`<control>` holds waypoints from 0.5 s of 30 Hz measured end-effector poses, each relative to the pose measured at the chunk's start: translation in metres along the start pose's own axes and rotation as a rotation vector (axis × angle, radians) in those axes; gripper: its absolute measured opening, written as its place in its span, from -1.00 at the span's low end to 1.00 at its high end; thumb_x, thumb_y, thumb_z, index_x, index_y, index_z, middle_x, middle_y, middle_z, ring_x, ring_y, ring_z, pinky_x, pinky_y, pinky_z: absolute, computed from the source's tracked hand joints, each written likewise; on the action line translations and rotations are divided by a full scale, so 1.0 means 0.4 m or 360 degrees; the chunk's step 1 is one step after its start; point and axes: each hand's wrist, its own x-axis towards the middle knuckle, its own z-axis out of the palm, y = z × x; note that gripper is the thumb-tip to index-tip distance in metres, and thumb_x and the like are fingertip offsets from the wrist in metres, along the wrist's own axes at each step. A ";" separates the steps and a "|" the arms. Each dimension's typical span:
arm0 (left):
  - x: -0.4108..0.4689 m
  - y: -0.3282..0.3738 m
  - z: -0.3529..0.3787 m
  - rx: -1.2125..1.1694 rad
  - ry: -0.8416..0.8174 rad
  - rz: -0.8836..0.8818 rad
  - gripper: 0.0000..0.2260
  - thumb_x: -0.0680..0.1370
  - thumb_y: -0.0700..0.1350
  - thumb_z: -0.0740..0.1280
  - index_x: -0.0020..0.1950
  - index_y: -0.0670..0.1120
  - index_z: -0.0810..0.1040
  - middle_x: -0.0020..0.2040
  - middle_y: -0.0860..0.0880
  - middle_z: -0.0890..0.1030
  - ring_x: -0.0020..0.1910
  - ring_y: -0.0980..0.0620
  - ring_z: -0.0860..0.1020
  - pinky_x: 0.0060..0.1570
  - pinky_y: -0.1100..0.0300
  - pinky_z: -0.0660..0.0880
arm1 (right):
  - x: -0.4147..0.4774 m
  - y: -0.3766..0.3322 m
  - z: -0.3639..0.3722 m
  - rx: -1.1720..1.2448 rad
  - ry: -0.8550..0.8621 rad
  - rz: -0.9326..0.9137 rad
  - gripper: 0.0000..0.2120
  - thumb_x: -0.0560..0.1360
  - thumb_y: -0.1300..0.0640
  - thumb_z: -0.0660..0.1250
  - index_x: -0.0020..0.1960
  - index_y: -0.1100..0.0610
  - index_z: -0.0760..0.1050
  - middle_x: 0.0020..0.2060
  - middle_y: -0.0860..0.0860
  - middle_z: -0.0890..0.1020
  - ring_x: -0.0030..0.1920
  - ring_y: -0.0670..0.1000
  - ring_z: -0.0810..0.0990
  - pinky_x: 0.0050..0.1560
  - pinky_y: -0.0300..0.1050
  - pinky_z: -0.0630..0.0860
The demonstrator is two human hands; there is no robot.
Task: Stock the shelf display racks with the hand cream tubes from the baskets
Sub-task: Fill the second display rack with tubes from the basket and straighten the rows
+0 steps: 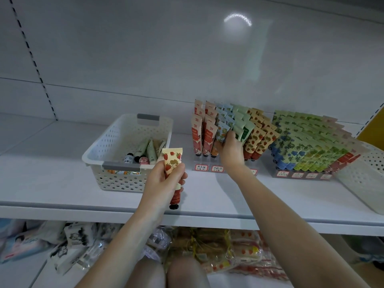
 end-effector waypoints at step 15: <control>-0.001 0.006 0.007 0.0013 0.0012 -0.0003 -0.93 0.55 -0.09 0.29 0.02 -0.03 0.50 -0.19 0.00 0.61 -0.19 0.08 0.55 -0.11 0.17 0.53 | 0.008 0.009 -0.011 0.0011 -0.0075 0.0001 -0.77 0.54 0.21 0.23 0.11 0.34 0.33 -0.05 0.26 0.58 -0.06 0.24 0.57 -0.16 0.00 0.46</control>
